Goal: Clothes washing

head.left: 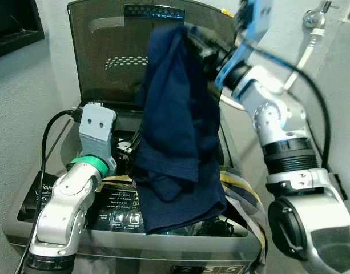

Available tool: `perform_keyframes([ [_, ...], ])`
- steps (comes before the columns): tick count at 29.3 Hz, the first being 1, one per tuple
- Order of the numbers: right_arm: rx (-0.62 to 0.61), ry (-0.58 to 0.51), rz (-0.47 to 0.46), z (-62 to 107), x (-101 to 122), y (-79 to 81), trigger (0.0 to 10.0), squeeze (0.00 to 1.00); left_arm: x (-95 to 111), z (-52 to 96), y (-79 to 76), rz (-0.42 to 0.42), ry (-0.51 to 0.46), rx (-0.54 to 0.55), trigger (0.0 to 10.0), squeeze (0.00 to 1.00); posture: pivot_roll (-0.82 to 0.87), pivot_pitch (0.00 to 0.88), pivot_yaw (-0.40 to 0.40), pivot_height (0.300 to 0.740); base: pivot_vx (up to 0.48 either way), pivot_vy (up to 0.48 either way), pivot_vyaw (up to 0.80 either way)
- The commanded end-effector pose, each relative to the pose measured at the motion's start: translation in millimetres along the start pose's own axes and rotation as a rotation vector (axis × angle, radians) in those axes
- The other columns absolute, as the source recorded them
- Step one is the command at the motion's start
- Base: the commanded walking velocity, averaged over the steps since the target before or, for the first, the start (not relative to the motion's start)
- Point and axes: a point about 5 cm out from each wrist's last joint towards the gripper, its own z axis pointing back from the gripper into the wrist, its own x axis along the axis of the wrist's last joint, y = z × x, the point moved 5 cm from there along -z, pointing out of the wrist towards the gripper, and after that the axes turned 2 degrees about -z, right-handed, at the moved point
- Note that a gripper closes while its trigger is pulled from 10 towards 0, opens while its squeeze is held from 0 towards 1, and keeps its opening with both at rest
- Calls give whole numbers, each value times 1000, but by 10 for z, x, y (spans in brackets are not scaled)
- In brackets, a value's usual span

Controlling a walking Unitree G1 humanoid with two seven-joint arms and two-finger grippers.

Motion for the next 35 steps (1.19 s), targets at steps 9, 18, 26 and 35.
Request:
perform_keyframes([
  [9,9,-96,-31,-83,323,11,10000,0,9,48,-21,-12,-5,-8,10000,0,80,0,-60,740,0,0,0],
  [18,-14,-119,-36,-85,361,-26,10000,0,-8,41,-22,21,0,-9,10000,0,75,0,-62,740,0,107,0],
  [26,45,-51,-14,-82,247,41,10000,0,7,35,-60,-5,-11,-22,10000,0,75,0,-62,740,0,180,0],
  [35,-20,-287,-87,-104,775,-71,10000,0,8,41,-64,-21,-9,-39,10000,0,79,0,-61,740,0,0,0],
])
